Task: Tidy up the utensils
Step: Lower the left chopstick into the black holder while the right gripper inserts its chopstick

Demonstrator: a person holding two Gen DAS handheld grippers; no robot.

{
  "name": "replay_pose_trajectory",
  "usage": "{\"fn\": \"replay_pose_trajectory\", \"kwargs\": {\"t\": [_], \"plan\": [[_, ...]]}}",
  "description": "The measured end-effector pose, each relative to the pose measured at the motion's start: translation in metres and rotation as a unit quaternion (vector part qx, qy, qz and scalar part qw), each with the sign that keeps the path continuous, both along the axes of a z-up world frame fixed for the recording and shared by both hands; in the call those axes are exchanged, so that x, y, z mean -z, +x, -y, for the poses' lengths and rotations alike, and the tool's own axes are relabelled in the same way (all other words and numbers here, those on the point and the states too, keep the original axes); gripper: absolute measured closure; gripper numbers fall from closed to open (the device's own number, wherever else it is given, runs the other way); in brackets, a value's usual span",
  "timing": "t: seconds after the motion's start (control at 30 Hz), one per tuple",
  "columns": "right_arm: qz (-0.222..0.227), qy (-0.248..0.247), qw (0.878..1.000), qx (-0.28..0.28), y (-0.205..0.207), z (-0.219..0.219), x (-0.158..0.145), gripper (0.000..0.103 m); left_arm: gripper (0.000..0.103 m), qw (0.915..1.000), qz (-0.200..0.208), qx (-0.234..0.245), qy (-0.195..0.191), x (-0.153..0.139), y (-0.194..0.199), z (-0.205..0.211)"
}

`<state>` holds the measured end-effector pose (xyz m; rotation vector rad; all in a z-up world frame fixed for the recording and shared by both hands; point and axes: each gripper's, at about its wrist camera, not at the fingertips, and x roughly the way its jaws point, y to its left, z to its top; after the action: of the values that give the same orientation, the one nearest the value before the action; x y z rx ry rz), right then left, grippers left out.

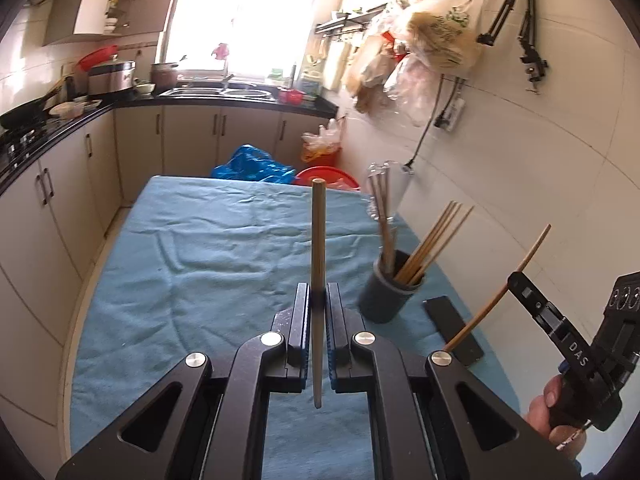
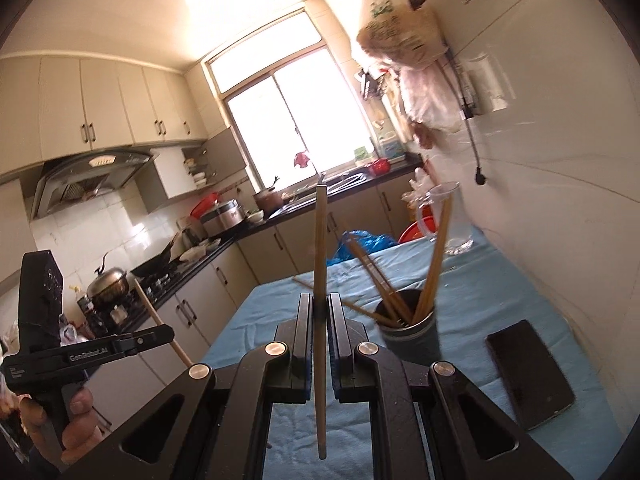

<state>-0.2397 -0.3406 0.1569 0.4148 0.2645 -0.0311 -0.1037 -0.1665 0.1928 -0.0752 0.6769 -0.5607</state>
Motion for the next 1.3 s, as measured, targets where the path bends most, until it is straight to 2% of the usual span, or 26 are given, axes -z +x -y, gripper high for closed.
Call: {"fn": "replay_pose_trajectory", "kwargs": {"t": [0.33,0.6,0.73,0.93,1.13,1.3], "plan": [[0.027,0.011,0.998,0.051,-0.022,0.042,-0.022,0.096,0.096,0.9980,0.026,0.055,-0.013,-0.042,-0.009,0.040],[0.054,0.009,0.995,0.079,-0.026,0.067,-0.047,0.096,0.096,0.9953,0.064,0.072,-0.010,-0.078,-0.005,0.084],[0.061,0.011,0.994,0.091,-0.018,0.077,-0.055,0.096,0.096,0.9945,0.068,0.078,-0.011,-0.087,0.006,0.106],[0.065,0.012,0.992,0.103,0.001,0.087,-0.063,0.096,0.096,0.9936,0.096,0.059,-0.005,-0.093,0.027,0.133],[0.064,0.003,0.992,0.113,0.030,0.093,-0.064,0.096,0.096,0.9960,0.067,0.057,-0.020,-0.080,0.064,0.152],[0.052,-0.003,0.992,0.116,0.058,0.096,-0.054,0.096,0.096,0.9974,0.043,0.056,-0.016,-0.056,0.086,0.163]]}}
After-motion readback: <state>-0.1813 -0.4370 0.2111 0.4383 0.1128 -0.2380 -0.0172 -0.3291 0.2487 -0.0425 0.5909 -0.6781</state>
